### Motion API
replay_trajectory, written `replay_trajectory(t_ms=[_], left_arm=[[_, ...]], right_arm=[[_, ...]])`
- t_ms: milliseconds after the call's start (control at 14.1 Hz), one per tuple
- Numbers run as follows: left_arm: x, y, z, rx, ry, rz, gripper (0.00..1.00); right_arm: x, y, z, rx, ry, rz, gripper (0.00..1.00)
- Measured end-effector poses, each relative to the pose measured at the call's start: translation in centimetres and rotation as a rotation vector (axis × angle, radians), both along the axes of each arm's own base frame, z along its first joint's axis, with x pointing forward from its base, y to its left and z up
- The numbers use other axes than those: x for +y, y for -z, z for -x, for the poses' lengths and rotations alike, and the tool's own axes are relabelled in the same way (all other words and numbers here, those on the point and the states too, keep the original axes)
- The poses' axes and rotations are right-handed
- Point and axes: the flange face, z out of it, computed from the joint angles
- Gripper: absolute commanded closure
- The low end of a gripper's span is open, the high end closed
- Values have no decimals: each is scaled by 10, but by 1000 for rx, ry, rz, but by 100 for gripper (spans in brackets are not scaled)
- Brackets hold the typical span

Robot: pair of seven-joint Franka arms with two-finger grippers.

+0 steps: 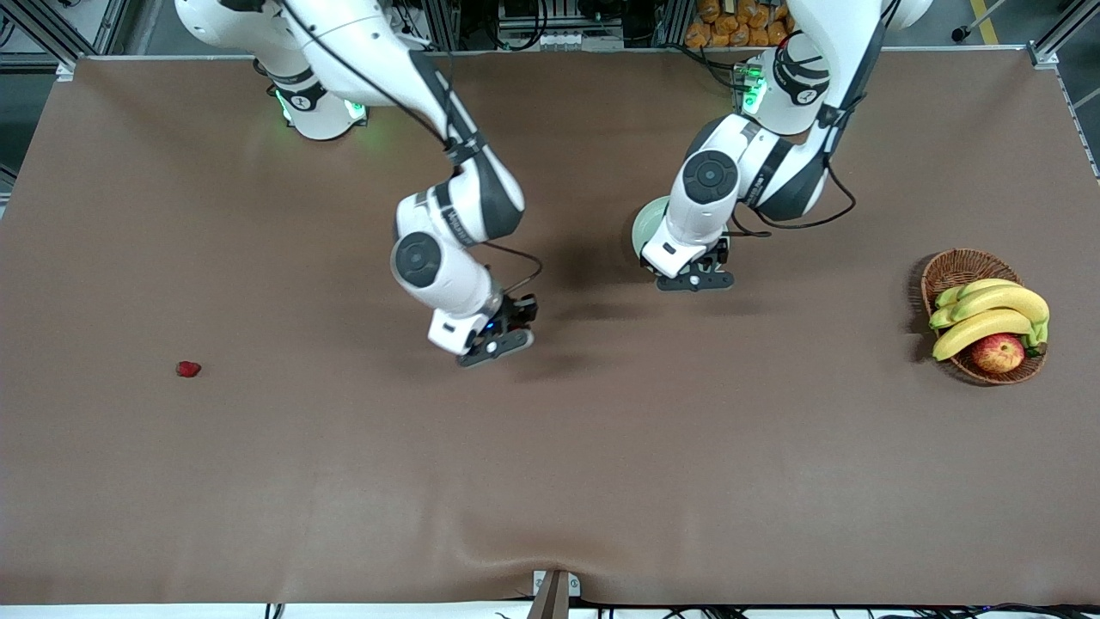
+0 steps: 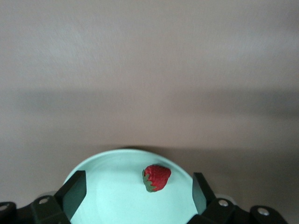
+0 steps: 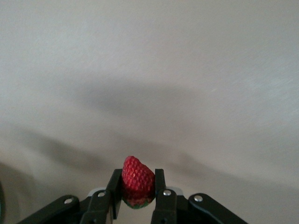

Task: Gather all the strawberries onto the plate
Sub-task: 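Set the second strawberry on mid-table with the right gripper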

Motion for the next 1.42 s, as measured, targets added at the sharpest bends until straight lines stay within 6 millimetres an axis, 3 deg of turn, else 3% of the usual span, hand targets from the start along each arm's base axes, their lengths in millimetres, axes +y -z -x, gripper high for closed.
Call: replay_trajectory(t_ms=[356, 427, 498, 569, 1138, 1280, 1423], left_arm=[[-7, -22, -20, -44, -6, 30, 0], [-8, -23, -24, -47, -5, 32, 0], [-9, -22, -27, -49, -5, 33, 0], [-10, -21, -30, -50, -5, 34, 0], [-23, -28, -56, -83, -6, 57, 0], [-27, -29, -62, -91, -5, 63, 0], [-33, -31, -69, -101, -4, 70, 0]], right_arm=[[52, 34, 40, -61, 39, 19, 84], [58, 43, 46, -73, 37, 24, 78], [61, 51, 50, -80, 37, 30, 50], [63, 57, 52, -83, 35, 33, 0], [69, 49, 49, -152, 44, 3, 0], [55, 26, 31, -185, 62, -2, 0], [26, -6, 7, -205, 57, 8, 0]])
